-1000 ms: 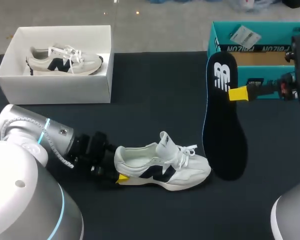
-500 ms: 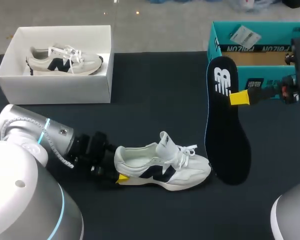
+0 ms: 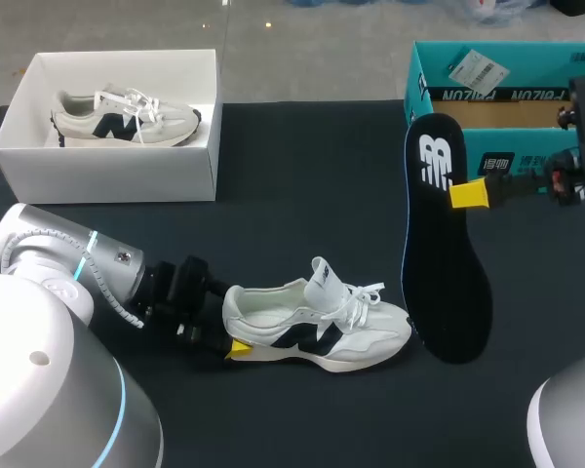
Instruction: Take the shoe out of the shoebox, open the shoe tongue, remove and reinsert the insole, then place the shoe into the shoebox
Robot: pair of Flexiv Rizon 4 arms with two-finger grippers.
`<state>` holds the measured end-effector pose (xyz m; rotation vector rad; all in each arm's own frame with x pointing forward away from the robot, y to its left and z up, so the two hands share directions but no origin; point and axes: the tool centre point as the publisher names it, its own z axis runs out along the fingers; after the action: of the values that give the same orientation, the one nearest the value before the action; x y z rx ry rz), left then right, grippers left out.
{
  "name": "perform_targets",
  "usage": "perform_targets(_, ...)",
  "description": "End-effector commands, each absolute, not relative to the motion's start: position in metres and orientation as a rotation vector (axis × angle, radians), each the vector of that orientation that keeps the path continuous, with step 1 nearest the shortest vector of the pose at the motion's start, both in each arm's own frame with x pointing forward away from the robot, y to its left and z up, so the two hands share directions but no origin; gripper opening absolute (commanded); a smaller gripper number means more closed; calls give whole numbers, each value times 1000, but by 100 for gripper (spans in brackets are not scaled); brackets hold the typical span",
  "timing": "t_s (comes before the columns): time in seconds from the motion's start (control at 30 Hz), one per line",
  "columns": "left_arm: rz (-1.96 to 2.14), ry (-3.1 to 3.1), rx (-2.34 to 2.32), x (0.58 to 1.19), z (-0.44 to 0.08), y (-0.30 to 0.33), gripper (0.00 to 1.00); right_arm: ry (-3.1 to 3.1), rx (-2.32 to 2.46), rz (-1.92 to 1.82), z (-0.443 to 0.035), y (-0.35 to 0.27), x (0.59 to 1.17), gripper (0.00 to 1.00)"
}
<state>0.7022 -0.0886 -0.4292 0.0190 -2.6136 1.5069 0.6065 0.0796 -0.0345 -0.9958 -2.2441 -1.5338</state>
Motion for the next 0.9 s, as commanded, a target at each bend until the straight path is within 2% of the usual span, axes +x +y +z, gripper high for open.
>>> perform_targets(0.03,1481,-2603,-13,702,-426,-87,100,-2168,-1042,-1703,-39,77,596,0)
perform_targets(0.9,784,-2855,-78,706,-400,-69,100,-2168,-1042,-1703,-39,77,596,0)
